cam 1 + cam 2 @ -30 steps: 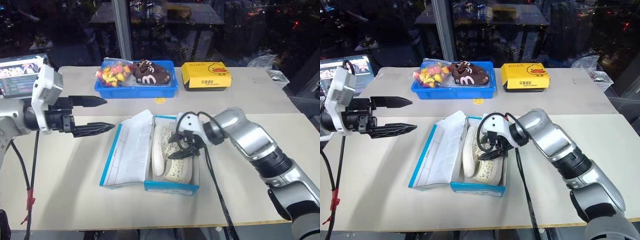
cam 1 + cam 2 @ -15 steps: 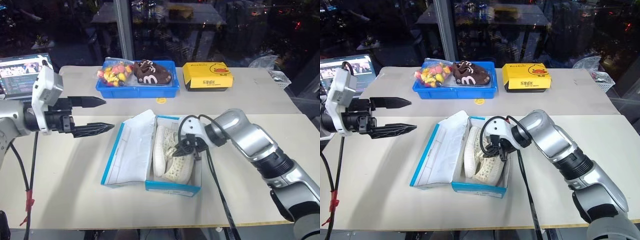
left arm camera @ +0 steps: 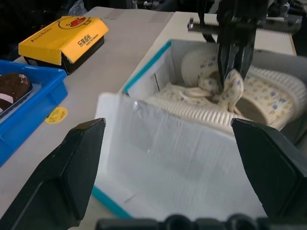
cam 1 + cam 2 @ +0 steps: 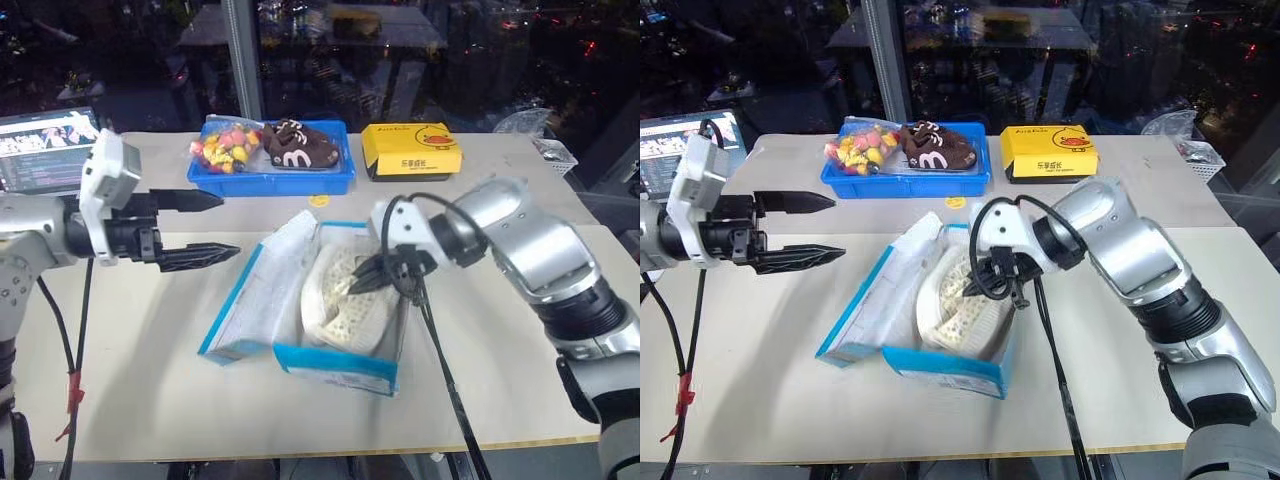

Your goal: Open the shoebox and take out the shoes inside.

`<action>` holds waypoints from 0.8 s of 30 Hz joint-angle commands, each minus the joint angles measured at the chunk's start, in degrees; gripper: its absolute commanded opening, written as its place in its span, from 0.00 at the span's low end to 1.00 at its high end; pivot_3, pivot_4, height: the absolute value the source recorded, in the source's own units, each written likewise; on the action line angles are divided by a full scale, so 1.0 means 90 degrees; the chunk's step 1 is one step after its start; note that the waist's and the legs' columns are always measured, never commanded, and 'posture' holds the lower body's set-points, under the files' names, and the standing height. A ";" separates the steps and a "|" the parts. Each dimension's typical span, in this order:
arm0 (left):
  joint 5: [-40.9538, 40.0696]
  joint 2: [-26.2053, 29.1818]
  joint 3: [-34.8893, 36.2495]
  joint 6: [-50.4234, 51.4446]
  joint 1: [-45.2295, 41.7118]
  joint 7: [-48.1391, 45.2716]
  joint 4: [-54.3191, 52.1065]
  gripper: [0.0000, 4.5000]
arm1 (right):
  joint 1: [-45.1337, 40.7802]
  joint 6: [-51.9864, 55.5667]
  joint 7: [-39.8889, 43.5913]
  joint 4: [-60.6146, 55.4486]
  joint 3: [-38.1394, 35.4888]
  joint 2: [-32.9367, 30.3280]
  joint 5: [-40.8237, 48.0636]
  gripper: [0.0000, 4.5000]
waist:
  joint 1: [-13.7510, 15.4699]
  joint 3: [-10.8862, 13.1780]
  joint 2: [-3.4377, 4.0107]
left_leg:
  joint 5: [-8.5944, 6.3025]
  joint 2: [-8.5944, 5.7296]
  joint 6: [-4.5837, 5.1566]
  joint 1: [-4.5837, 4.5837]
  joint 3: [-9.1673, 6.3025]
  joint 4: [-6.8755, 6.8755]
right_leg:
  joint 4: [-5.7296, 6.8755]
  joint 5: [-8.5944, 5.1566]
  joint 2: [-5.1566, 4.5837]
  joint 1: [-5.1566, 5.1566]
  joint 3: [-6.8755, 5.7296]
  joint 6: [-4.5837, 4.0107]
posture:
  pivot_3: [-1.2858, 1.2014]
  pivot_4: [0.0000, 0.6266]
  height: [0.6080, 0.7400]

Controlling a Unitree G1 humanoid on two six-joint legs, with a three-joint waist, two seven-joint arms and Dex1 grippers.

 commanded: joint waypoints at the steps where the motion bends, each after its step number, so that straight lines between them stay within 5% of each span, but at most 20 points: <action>1: 0.0048 0.0000 0.0100 -0.0184 -0.0177 -0.0028 0.0011 1.00 | -0.0170 -0.0791 -0.0108 0.0395 -0.0298 0.0246 -0.0061 0.01 | -0.0008 0.0000 0.0000 | 0.0000 0.0000 0.0000 0.0000 0.0000 0.0001 | 0.0000 0.0000 0.0000 -0.0001 0.0001 -0.0001 | 0.52 0.24 1.00; 5: 0.0122 0.0044 0.0111 -0.0205 -0.0158 -0.0058 0.0027 1.00 | -0.0187 -0.0661 -0.0486 0.0678 -0.0279 0.0798 -0.0081 0.01 | 0.0002 0.0000 0.0000 | 0.0000 0.0000 0.0000 -0.0001 0.0000 0.0003 | 0.0002 0.0003 0.0000 0.0000 0.0000 -0.0005 | 0.52 0.24 1.00; 7: 0.0083 0.0043 0.0153 -0.0145 -0.0180 -0.0054 0.0000 1.00 | 0.0023 -0.1957 -0.0455 0.1118 0.0183 0.0592 -0.0964 0.01 | 0.0001 0.0000 0.0000 | 0.0000 0.0000 0.0000 -0.0002 0.0000 0.0003 | 0.0007 0.0020 0.0001 -0.0004 0.0002 -0.0034 | 0.52 0.24 1.00; 17: 0.0071 0.0126 0.0221 -0.0084 -0.0122 -0.0094 -0.0058 1.00 | 0.0118 -0.3327 -0.0415 0.1892 0.0460 0.0427 -0.1877 0.01 | 0.0013 0.0002 0.0000 | 0.0000 0.0000 0.0000 -0.0005 -0.0001 0.0005 | 0.0006 0.0025 0.0001 -0.0003 0.0000 -0.0042 | 0.52 0.24 1.00; 19: 0.0076 0.0139 0.0233 -0.0091 -0.0101 -0.0108 -0.0060 1.00 | 0.0082 -0.1983 -0.0201 0.1402 -0.0090 0.0807 -0.0619 0.01 | 0.0016 0.0004 -0.0002 | 0.0000 -0.0002 0.0000 -0.0005 -0.0001 0.0005 | 0.0005 0.0025 0.0000 -0.0002 0.0000 -0.0042 | 0.52 0.24 1.00; 24: 0.0083 0.0153 0.0223 -0.0102 -0.0112 -0.0110 -0.0055 1.00 | 0.0096 -0.2243 -0.0054 0.1445 -0.0049 0.0683 -0.0856 0.01 | -0.0004 0.0005 -0.0001 | 0.0000 0.0006 0.0000 0.0001 -0.0003 0.0005 | 0.0011 0.0026 0.0008 -0.0001 0.0000 -0.0045 | 0.52 0.24 1.00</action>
